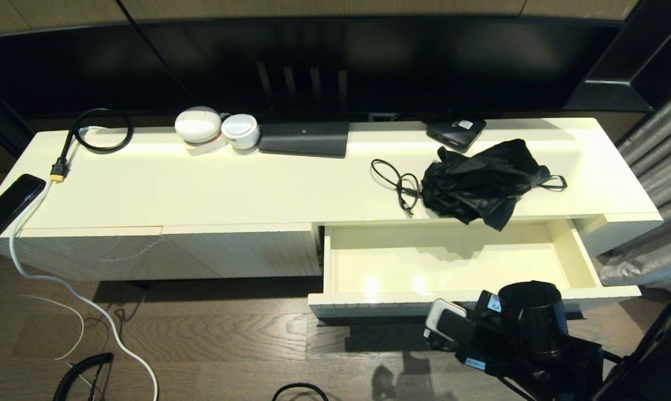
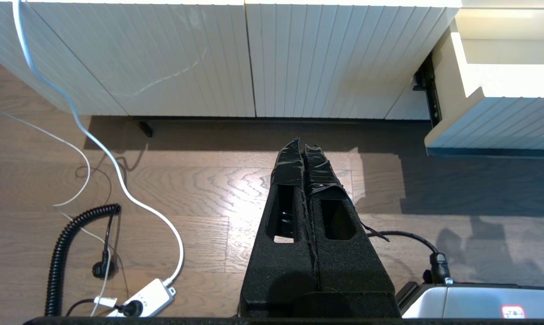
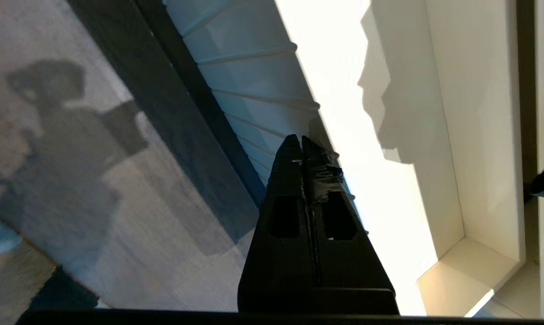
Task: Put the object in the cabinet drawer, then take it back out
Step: Close the drawer
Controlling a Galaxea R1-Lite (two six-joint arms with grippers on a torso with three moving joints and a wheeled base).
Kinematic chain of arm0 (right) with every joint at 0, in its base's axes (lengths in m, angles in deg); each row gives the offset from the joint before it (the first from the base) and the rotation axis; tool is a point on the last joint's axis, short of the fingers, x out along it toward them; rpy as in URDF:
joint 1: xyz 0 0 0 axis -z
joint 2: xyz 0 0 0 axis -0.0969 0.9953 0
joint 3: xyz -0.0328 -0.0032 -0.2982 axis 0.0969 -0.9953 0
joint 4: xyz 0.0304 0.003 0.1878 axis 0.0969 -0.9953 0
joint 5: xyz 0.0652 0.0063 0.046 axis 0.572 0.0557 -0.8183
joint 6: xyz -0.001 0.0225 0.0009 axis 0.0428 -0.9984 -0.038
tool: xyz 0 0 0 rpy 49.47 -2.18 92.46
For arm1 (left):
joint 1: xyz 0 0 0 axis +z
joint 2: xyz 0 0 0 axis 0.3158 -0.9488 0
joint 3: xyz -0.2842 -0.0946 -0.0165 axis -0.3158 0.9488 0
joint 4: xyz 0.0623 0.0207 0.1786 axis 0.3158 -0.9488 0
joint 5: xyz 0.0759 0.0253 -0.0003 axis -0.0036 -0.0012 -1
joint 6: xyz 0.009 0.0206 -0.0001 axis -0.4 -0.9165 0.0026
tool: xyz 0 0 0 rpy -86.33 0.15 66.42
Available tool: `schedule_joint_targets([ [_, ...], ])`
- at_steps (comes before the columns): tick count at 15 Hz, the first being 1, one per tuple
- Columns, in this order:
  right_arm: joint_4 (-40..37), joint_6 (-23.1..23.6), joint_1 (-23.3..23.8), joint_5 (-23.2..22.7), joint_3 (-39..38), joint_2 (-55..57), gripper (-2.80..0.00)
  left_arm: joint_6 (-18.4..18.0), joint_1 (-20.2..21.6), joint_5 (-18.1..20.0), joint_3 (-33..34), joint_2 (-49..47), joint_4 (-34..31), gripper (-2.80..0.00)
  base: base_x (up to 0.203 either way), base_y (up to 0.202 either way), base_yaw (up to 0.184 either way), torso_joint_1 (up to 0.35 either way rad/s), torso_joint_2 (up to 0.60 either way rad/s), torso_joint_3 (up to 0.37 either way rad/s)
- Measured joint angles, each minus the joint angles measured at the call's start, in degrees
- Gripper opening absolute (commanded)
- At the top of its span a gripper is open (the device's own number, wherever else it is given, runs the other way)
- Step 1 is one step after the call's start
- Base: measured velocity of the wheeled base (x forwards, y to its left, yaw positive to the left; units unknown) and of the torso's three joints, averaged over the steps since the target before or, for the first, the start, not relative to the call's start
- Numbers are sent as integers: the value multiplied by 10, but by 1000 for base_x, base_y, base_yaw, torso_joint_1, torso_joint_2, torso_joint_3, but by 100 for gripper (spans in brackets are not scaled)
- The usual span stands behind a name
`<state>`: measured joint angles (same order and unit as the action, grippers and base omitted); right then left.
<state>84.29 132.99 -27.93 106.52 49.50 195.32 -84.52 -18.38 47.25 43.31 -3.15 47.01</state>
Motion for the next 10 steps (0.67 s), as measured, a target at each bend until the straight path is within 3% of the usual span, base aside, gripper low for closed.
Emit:
schedule_joint_targets([
  [10, 95, 1, 12, 13, 50, 58, -280, 0, 0, 0, 0, 0, 0, -280, 0, 0, 0, 0, 0, 0],
])
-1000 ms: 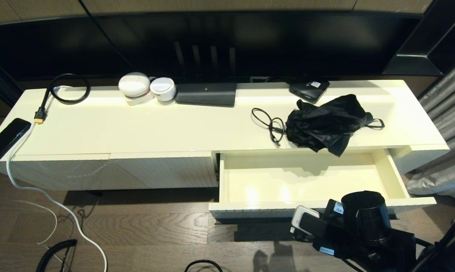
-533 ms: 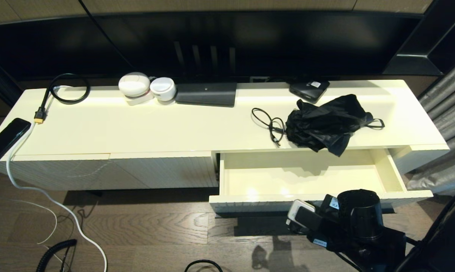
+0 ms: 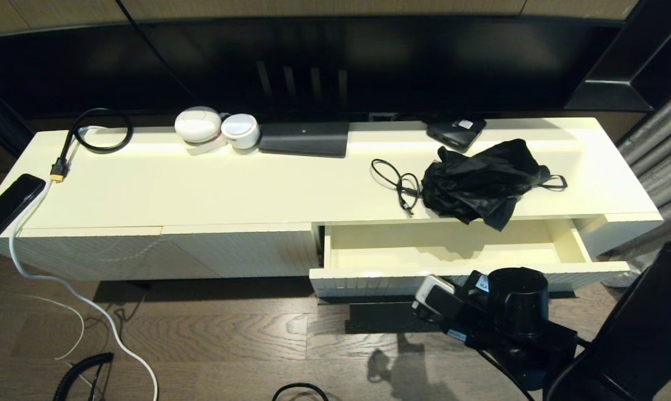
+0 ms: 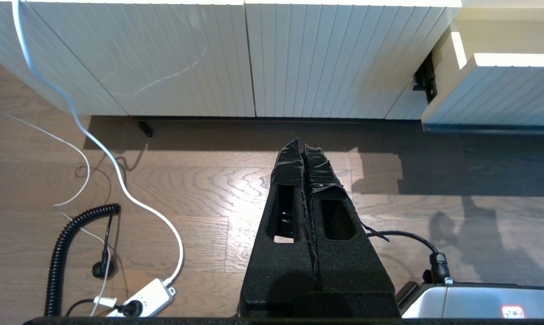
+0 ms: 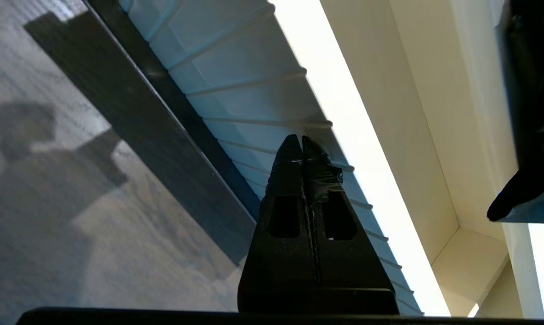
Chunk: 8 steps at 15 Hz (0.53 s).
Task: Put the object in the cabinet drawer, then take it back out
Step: Close the drawer
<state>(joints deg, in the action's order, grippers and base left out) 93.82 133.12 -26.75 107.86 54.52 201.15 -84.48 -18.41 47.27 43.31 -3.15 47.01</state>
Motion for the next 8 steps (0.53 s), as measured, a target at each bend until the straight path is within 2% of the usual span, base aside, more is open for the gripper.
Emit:
schedule_joint_targets([
  [8, 16, 3, 20, 15, 79, 53, -280, 0, 0, 0, 0, 0, 0, -280, 0, 0, 0, 0, 0, 0],
])
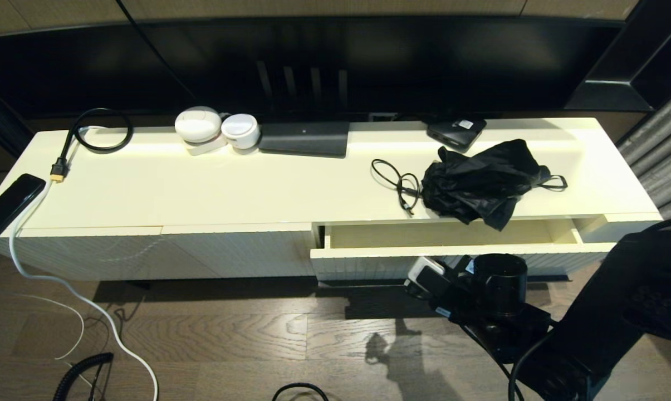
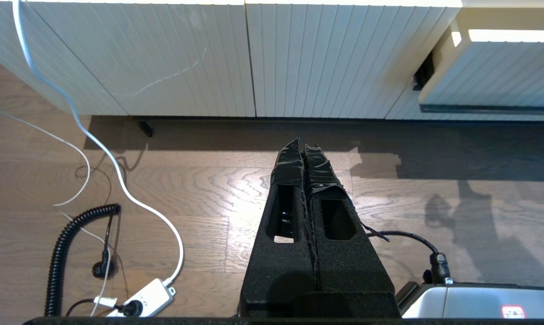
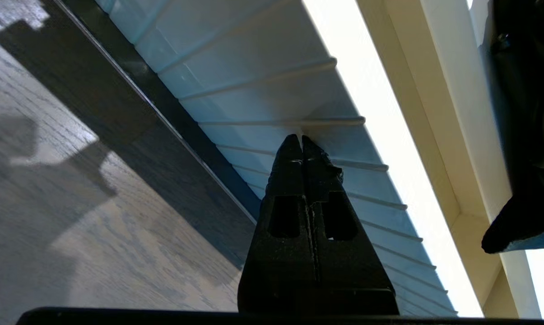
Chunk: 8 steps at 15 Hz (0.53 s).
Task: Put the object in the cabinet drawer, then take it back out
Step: Close the drawer
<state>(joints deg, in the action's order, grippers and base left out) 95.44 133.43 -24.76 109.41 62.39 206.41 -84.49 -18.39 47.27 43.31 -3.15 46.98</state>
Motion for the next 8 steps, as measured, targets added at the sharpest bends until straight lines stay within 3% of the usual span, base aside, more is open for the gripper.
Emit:
schedule_joint_targets([
  [8, -5, 1, 22, 1, 71, 31, -280, 0, 0, 0, 0, 0, 0, -280, 0, 0, 0, 0, 0, 0],
])
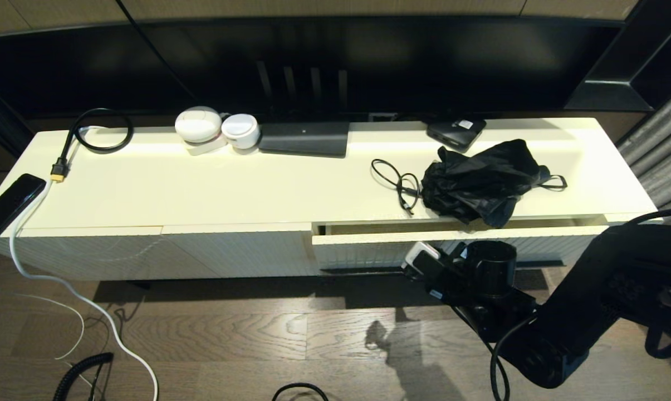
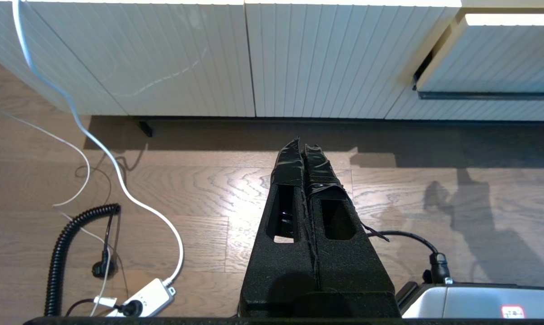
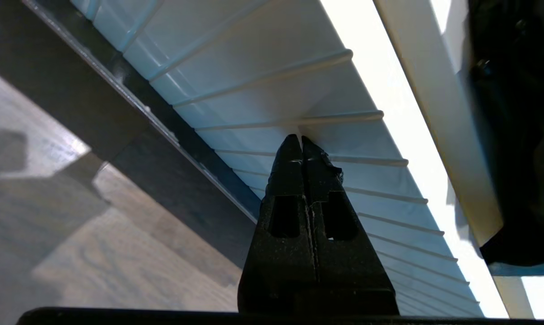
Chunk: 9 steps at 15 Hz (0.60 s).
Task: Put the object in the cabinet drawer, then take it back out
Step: Close the drawer
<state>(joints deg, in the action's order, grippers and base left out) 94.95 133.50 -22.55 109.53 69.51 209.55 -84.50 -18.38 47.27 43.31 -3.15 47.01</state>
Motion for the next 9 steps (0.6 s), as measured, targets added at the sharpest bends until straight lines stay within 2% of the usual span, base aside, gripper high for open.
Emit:
schedule_joint_targets([
  [9, -9, 8, 17, 1, 59, 21, -280, 0, 0, 0, 0, 0, 0, -280, 0, 0, 0, 0, 0, 0],
])
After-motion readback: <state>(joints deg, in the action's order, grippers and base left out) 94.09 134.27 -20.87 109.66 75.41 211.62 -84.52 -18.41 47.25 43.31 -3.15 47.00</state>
